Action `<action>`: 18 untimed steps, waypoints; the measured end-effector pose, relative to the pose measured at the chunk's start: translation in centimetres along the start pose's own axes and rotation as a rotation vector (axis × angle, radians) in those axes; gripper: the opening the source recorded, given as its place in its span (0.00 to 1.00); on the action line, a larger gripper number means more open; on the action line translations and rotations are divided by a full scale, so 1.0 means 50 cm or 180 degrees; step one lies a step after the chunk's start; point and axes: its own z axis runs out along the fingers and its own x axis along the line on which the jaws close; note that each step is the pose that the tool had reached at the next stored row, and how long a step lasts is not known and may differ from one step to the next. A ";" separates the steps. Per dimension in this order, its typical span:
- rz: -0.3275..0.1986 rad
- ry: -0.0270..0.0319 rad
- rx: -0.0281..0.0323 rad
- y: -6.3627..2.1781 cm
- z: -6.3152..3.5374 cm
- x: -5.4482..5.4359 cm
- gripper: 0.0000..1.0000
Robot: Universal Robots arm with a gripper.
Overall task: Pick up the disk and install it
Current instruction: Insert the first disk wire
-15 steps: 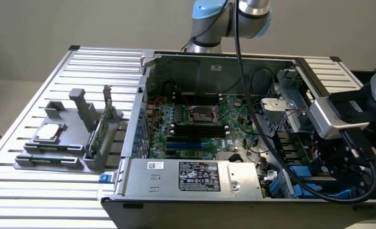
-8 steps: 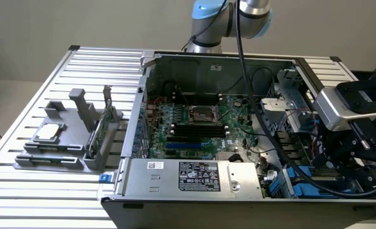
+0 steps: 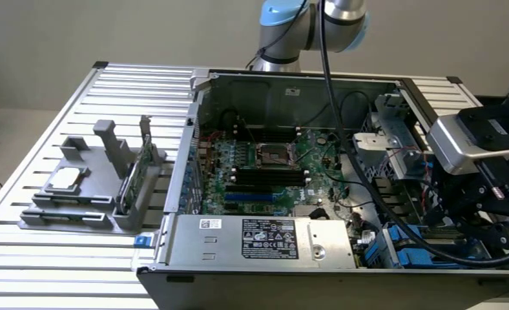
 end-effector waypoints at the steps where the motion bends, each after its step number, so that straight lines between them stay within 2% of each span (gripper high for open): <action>1: 0.0000 0.0000 0.0001 0.000 0.000 0.000 0.11; 16: 0.0001 0.0000 0.0003 0.000 0.000 -0.001 0.11; 18: 0.0061 0.0002 0.0008 0.000 0.000 -0.001 0.11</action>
